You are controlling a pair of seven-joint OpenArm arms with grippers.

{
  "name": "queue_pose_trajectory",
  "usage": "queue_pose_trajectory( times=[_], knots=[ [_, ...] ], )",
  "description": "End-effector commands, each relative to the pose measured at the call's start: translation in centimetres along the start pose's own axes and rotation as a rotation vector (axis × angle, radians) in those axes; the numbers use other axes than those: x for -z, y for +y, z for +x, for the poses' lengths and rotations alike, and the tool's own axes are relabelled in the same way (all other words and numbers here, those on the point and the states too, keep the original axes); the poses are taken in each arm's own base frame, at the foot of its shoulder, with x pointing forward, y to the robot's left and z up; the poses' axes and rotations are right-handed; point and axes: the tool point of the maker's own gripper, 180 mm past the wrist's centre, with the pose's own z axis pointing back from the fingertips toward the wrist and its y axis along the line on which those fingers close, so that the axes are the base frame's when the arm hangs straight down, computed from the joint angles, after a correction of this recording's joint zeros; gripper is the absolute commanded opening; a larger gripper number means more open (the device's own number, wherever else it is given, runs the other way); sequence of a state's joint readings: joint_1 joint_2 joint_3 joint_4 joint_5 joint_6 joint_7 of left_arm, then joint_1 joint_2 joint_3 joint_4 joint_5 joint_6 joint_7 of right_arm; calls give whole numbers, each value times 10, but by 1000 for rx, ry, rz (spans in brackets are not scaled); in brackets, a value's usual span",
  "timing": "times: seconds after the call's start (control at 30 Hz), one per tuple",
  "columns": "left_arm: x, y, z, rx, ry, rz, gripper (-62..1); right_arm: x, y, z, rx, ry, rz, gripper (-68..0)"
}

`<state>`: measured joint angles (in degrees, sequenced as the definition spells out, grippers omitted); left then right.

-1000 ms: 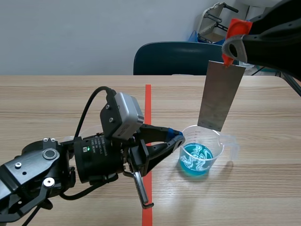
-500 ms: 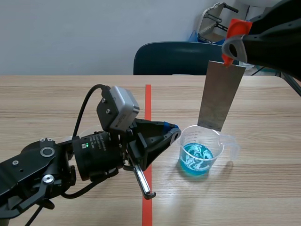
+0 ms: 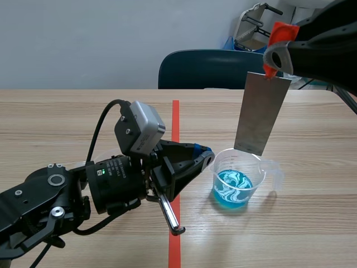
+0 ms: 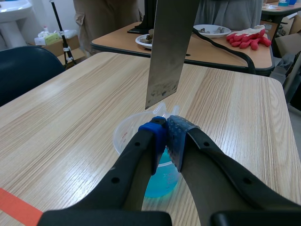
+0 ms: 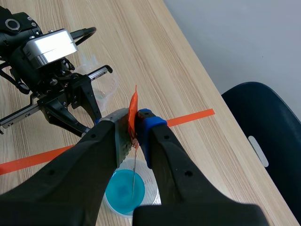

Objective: Do the redox reaction experiment

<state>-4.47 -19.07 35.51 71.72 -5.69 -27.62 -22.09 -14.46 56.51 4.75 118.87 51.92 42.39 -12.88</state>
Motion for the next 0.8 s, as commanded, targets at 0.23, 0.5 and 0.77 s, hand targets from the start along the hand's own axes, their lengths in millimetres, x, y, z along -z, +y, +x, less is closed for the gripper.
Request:
queue_pose_trajectory(
  times=[0.23,0.5,0.77],
  knots=[
    [1,0,10,1,-32,-4,-592,1,1,9,-5,-34,8,-665],
    [-17,3,-2,2,10,5,-522,1,1,9,-7,-35,7,-665],
    [-35,2,-4,-8,1,-7,-310,1,1,10,-7,-35,7,-665]
  ],
)
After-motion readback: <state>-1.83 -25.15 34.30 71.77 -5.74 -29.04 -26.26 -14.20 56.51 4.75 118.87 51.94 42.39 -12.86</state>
